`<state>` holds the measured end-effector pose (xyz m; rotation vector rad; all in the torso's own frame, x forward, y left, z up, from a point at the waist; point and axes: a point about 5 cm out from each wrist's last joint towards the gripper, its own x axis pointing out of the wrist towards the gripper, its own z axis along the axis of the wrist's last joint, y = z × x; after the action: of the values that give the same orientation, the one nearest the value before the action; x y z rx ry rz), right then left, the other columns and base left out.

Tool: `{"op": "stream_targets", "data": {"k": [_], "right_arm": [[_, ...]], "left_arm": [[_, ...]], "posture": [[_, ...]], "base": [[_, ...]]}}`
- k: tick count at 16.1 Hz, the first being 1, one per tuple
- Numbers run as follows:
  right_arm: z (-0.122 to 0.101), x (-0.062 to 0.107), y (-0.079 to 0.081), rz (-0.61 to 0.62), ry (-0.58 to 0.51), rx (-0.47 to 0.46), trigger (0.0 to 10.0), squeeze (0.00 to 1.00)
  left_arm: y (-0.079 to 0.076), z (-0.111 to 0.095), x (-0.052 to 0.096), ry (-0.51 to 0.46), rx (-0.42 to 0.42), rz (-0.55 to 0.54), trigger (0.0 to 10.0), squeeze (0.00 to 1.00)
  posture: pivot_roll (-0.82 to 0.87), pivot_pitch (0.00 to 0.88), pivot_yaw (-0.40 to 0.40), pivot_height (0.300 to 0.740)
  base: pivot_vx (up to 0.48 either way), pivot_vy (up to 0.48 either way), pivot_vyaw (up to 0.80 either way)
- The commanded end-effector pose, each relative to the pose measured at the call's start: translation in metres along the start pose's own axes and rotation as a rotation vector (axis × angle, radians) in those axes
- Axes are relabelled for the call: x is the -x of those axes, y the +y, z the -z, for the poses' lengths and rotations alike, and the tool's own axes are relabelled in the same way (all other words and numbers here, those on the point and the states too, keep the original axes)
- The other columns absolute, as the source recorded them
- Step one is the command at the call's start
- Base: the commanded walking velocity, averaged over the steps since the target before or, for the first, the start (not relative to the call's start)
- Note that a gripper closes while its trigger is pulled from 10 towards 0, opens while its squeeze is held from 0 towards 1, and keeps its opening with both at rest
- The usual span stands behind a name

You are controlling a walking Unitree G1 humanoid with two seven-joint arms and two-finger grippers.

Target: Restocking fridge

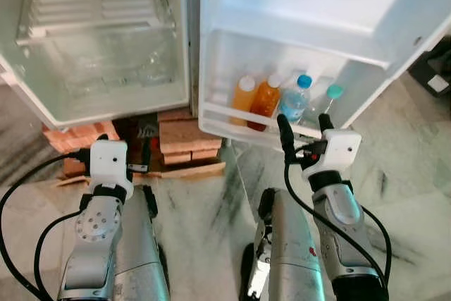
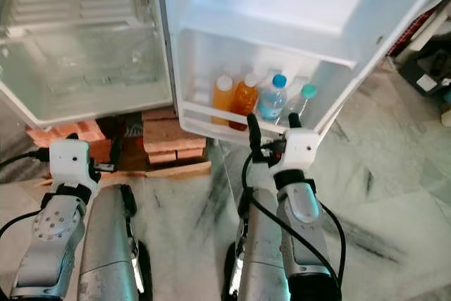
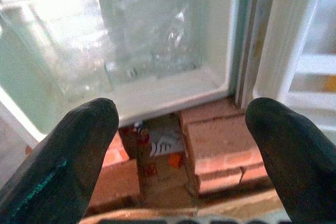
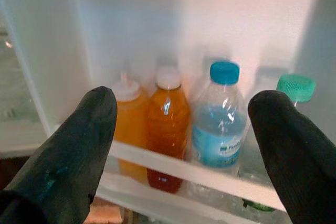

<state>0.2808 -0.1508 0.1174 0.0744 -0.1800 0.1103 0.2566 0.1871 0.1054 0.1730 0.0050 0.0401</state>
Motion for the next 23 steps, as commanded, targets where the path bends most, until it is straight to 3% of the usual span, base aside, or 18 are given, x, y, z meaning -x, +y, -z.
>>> {"op": "stream_targets", "data": {"k": [1,6,12,17,20,23], "right_arm": [[-0.006,-0.002,-0.006,0.031,-0.008,0.005,10.0,0.0],[0.0,0.009,-0.012,0.074,0.059,-0.018,10.0,0.0],[-0.01,-0.001,-0.013,0.056,0.034,-0.004,10.0,0.0],[-0.008,0.002,-0.018,0.076,0.048,-0.014,10.0,0.0],[-0.009,-0.001,-0.007,0.023,0.035,0.009,10.0,0.0],[-0.005,0.002,-0.007,0.028,0.055,-0.008,10.0,0.0]], "left_arm": [[-0.001,0.004,0.002,0.011,-0.01,0.021,10.0,0.0],[0.001,0.015,0.017,0.036,0.022,-0.022,10.0,0.0],[-0.003,0.005,0.004,-0.016,0.022,-0.004,10.0,0.0],[-0.005,0.008,0.005,-0.007,0.004,0.006,10.0,0.0],[-0.004,0.008,0.005,-0.008,-0.004,-0.009,10.0,0.0],[-0.005,0.009,0.006,0.001,-0.011,-0.02,10.0,0.0]], "posture": [[0.14,0.097,-0.075,0.538],[0.14,0.085,-0.078,0.598],[0.14,0.076,-0.077,0.678],[0.14,0.073,-0.077,0.738],[0.14,0.084,-0.078,0.74],[0.14,0.093,-0.079,0.74]], "base": [[0.0,0.0,0.0],[0.0,0.0,0.0],[0.0,0.0,0.0],[0.0,0.0,0.0],[0.0,0.0,0.0],[0.0,0.0,0.0]]}}
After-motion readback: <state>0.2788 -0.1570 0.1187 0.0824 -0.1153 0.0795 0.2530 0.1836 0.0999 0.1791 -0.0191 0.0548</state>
